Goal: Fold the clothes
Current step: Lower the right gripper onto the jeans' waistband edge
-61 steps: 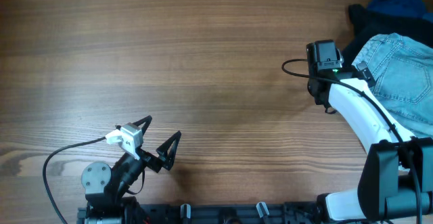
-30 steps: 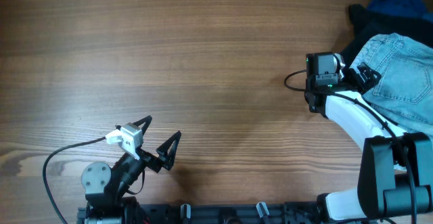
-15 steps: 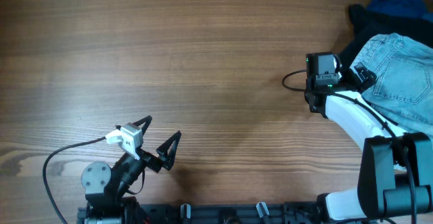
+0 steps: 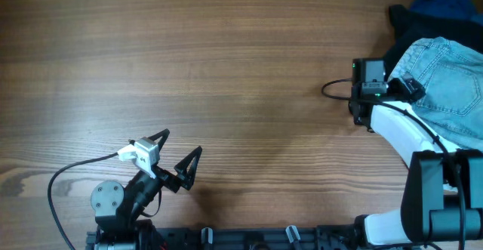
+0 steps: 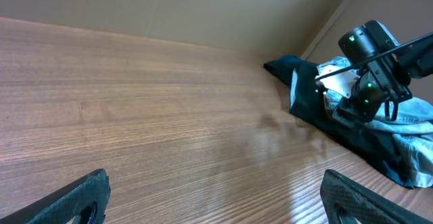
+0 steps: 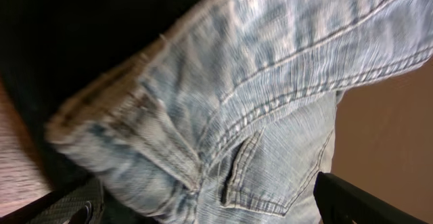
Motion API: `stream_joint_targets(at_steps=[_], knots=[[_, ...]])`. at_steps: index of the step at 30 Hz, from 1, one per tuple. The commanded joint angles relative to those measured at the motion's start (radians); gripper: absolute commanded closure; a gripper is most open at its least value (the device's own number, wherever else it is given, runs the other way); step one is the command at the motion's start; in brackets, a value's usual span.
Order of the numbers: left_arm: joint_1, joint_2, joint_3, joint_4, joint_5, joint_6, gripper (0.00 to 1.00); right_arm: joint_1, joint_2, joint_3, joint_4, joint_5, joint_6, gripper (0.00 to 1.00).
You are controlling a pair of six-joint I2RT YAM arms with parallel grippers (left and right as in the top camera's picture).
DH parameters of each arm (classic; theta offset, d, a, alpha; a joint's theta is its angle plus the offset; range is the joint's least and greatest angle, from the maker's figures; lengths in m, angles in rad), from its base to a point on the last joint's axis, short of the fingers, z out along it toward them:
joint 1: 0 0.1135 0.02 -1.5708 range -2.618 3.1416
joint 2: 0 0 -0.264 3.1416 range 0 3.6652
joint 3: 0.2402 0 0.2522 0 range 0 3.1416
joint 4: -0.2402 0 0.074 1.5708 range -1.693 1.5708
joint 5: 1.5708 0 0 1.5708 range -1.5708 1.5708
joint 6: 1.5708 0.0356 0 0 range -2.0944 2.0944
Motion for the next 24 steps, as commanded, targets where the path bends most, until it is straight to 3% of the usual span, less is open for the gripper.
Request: stream_joint_targets(at_steps=[1, 10, 24], knots=[[-0.004, 0.0, -0.008, 0.004, 0.015, -0.012, 0.0, -0.006, 0.012, -0.002, -0.001, -0.029, -0.014, 0.0], [-0.004, 0.0, -0.008, 0.004, 0.015, -0.012, 0.0, -0.006, 0.012, -0.045, 0.027, -0.053, -0.018, 0.0], [-0.004, 0.0, -0.008, 0.004, 0.015, -0.012, 0.0, -0.006, 0.012, -0.098, 0.215, -0.023, -0.033, 0.0]])
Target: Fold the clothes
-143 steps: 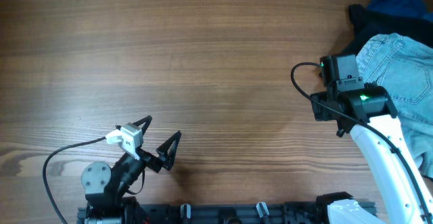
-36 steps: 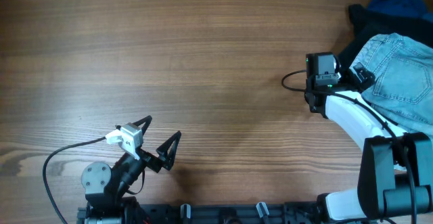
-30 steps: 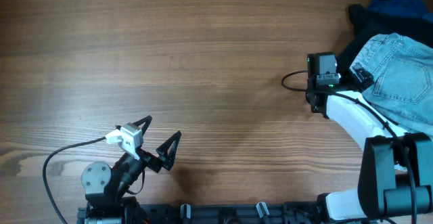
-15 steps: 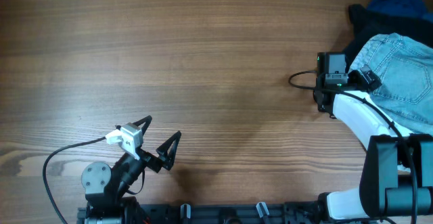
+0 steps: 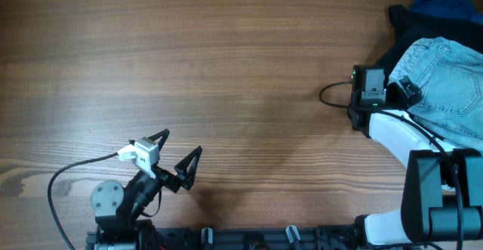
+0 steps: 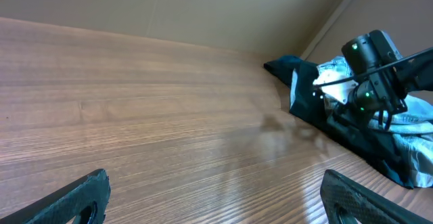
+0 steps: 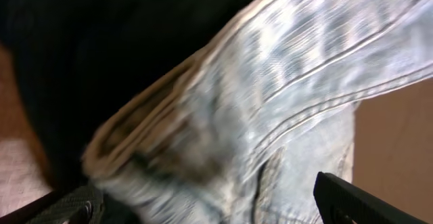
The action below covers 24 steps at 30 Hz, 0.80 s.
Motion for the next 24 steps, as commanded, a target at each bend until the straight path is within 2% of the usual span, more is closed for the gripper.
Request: stream_joint_targets(at_steps=[1, 11, 18, 24], knots=[[-0.004, 0.0, -0.008, 0.004, 0.016, -0.012, 0.0, -0.002, 0.012, -0.002, 0.011, 0.013, -0.007, 0.0], [-0.004, 0.0, -0.008, 0.004, 0.016, -0.012, 0.0, 0.069, 0.021, -0.002, 0.019, -0.065, -0.047, 0.0], [-0.004, 0.0, -0.008, 0.003, 0.016, -0.012, 0.0, 0.065, 0.084, -0.002, 0.03, 0.039, -0.047, 0.0], [-0.004, 0.0, -0.008, 0.004, 0.016, -0.012, 0.0, 0.04, 0.084, -0.002, 0.124, 0.097, -0.051, 0.0]])
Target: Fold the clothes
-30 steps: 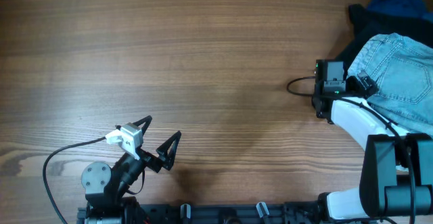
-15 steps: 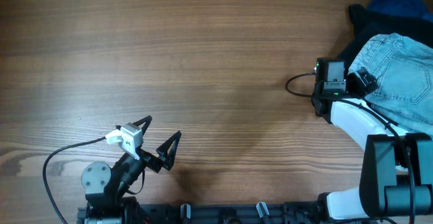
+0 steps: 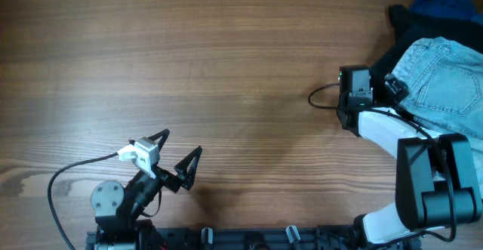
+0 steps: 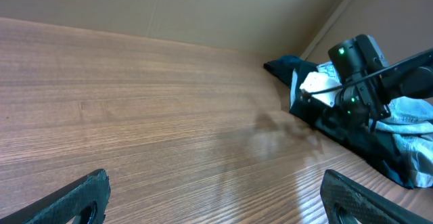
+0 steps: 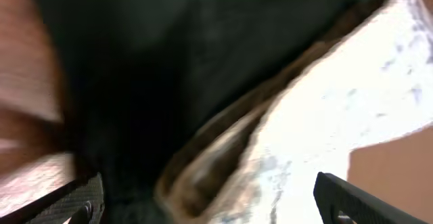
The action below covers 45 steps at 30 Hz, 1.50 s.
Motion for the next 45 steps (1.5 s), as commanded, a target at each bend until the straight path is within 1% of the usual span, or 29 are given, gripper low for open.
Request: stream_joint_targets(at_steps=[1, 5, 10, 13, 23, 31, 45], knots=[[-0.004, 0.0, -0.008, 0.004, 0.015, -0.012, 0.0, -0.028, 0.009, -0.001, 0.024, 0.072, -0.003, 0.0], [-0.004, 0.0, -0.008, 0.004, 0.015, -0.012, 0.0, -0.031, 0.009, -0.001, 0.021, 0.074, -0.002, 0.0], [-0.004, 0.0, -0.008, 0.004, 0.015, -0.012, 0.0, -0.031, 0.009, -0.001, -0.011, 0.091, 0.007, 0.05], [-0.004, 0.0, -0.008, 0.004, 0.015, -0.012, 0.0, -0.03, 0.004, -0.001, -0.01, 0.101, 0.005, 0.05], [-0.004, 0.0, -0.008, 0.004, 0.015, -0.012, 0.0, -0.03, -0.032, -0.001, 0.05, 0.09, 0.001, 0.0], [-0.004, 0.0, -0.008, 0.004, 0.015, -0.012, 0.0, -0.083, -0.032, -0.001, 0.063, 0.075, 0.0, 0.0], [-0.004, 0.0, -0.008, 0.004, 0.015, -0.012, 0.0, -0.064, -0.034, -0.001, 0.101, 0.074, -0.004, 0.0]])
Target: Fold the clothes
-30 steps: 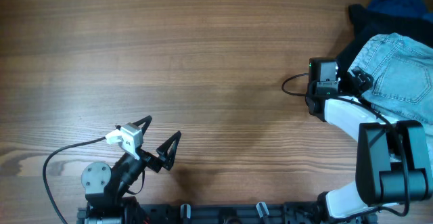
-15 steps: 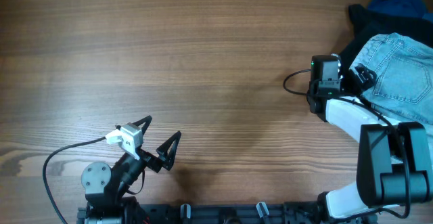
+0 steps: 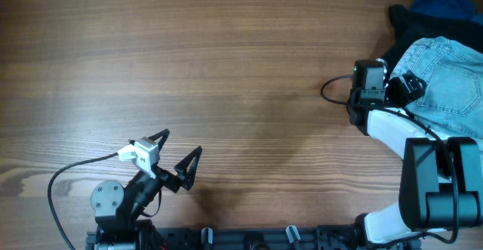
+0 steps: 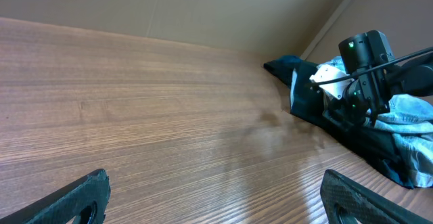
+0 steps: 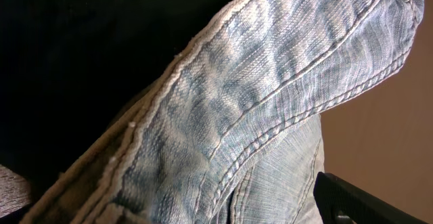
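Note:
A pile of clothes lies at the table's right edge: light blue jeans (image 3: 445, 76) on top of a black garment (image 3: 407, 35), with a dark blue garment behind. My right gripper (image 3: 406, 88) is pushed against the jeans' left edge and stands open. In the right wrist view a stitched denim edge (image 5: 223, 109) fills the frame over the black cloth (image 5: 81, 41); only one finger (image 5: 358, 197) shows, the other is hidden by denim. My left gripper (image 3: 172, 158) is open near the front left, over bare wood, far from the clothes.
The wooden table (image 3: 226, 54) stretches wide to the left of the pile. The right arm's black cable (image 3: 332, 90) loops out onto the wood. From the left wrist, the right arm (image 4: 362, 61) shows at the pile (image 4: 358, 136).
My right gripper has moved to the right, from the black garment's edge onto the jeans' stitched edge, which now lies between its open fingers. The left arm has not moved.
My right gripper was open against the jeans' edge, and still there a moment later. Then it stood further left, with mostly black cloth before it. Now it is at the jeans' edge again. The pile keeps its shape, and the left arm stays still throughout.

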Motion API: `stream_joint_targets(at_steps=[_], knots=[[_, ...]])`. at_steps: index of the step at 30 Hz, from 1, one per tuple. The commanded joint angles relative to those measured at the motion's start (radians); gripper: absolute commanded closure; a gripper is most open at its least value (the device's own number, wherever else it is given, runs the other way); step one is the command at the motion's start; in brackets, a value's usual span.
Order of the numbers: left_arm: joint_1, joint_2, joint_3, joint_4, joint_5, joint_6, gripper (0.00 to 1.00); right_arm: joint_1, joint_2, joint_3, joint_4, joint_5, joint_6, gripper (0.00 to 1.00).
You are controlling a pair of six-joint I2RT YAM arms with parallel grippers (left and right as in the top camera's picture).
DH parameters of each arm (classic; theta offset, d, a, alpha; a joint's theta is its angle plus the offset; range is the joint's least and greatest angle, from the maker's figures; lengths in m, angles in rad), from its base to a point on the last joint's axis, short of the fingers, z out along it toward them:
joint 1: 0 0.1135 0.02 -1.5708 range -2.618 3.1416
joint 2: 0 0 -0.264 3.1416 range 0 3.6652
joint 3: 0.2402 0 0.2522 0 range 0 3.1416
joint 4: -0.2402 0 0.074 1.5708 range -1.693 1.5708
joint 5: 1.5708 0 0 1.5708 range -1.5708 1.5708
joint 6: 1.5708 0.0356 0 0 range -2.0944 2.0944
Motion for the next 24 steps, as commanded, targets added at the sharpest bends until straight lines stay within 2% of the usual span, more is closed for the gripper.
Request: stream_joint_targets(at_steps=[1, 6, 11, 18, 24], knots=[[-0.004, 0.0, -0.008, 0.004, 0.015, -0.012, 0.0, 0.007, -0.023, -0.001, 0.028, 0.007, -0.007, 0.0], [-0.004, 0.0, -0.008, 0.003, 0.015, -0.012, 0.0, 0.02, -0.023, -0.001, 0.102, 0.036, -0.05, 0.0], [-0.004, 0.0, -0.008, 0.004, 0.015, -0.012, 0.0, 0.026, -0.026, -0.001, 0.079, 0.04, -0.051, 0.0], [-0.004, 0.0, -0.008, 0.004, 0.015, -0.012, 0.0, 0.126, -0.047, -0.001, 0.078, 0.031, -0.047, 0.0], [-0.004, 0.0, -0.008, 0.003, 0.015, -0.012, 0.0, 0.122, -0.046, -0.001, 0.007, 0.016, -0.023, 0.0]])
